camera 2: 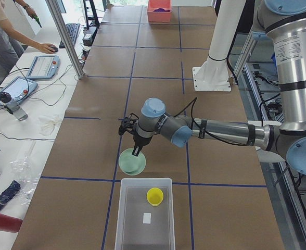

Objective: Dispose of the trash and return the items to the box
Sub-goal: 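Grasp the pale green bowl with the left gripper and lift it, then place the pale green bowl into the clear bin with the left gripper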

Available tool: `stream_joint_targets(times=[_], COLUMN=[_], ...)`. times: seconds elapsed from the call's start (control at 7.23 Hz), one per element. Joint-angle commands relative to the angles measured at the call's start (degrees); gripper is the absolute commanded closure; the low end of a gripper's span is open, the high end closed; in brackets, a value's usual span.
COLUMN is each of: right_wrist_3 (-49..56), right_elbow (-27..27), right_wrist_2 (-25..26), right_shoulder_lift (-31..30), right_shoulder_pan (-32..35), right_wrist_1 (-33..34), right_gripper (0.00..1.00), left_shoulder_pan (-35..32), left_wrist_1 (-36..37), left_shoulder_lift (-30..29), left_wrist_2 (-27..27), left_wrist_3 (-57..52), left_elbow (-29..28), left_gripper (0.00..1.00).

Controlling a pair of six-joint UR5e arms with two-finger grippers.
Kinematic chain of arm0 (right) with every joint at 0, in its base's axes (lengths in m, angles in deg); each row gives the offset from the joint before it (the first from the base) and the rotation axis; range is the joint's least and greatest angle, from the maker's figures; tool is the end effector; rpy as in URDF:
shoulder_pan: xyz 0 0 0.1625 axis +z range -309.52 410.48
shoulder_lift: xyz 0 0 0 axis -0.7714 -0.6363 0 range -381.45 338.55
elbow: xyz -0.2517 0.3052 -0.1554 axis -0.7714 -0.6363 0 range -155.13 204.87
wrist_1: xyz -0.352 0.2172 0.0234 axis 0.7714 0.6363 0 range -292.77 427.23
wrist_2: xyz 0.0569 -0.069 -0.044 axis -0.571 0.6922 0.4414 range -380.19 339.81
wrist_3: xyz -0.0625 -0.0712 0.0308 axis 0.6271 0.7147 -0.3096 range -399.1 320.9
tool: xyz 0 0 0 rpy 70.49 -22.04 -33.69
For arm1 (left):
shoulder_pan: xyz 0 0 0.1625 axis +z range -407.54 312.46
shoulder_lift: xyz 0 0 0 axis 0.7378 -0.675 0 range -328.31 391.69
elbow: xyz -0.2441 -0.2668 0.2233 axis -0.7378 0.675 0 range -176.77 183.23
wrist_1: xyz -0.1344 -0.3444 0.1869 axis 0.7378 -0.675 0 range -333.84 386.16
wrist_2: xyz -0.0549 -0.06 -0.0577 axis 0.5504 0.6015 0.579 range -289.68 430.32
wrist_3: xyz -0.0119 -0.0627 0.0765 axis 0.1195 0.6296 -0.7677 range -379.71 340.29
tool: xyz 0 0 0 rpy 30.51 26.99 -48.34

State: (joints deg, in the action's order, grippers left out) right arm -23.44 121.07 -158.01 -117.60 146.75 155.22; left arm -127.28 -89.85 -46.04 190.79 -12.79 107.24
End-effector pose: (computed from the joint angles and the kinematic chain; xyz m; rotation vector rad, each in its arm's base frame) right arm 0.1081 -0.4395 0.6480 0.1922 -0.8140 -0.1692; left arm -0.0048 -0.4378 0.5954 0.3898 0.5865 0.1849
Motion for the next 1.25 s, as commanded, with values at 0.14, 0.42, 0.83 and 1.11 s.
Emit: stream_joint_targets(times=[0.14, 0.42, 0.83, 1.11], right_wrist_3=[-8.40, -18.26, -18.74, -18.82], right_elbow=[0.03, -0.05, -0.23, -0.23], right_wrist_2=[-3.58, -3.59, -3.68, -3.68], right_shoulder_lift=[0.09, 0.00, 0.00, -0.26], right_shoulder_pan=[-4.48, -6.61, -6.79, -6.97], right_wrist_1=[-3.93, -11.23, -11.61, -11.61], right_gripper=[0.00, 0.00, 0.00, 0.00], left_shoulder_pan=[-9.12, -9.04, -8.60, -8.42], left_wrist_1=[1.40, 1.58, 0.96, 0.96], left_shoulder_lift=[-2.25, -4.09, -4.71, -4.71], left_wrist_2=[-1.20, -0.94, 2.84, 4.85], left_wrist_3=[-22.61, -21.78, -16.24, -16.32], left_elbow=[-16.68, -24.17, -27.10, -27.98], left_gripper=[1.00, 1.00, 1.00, 1.00])
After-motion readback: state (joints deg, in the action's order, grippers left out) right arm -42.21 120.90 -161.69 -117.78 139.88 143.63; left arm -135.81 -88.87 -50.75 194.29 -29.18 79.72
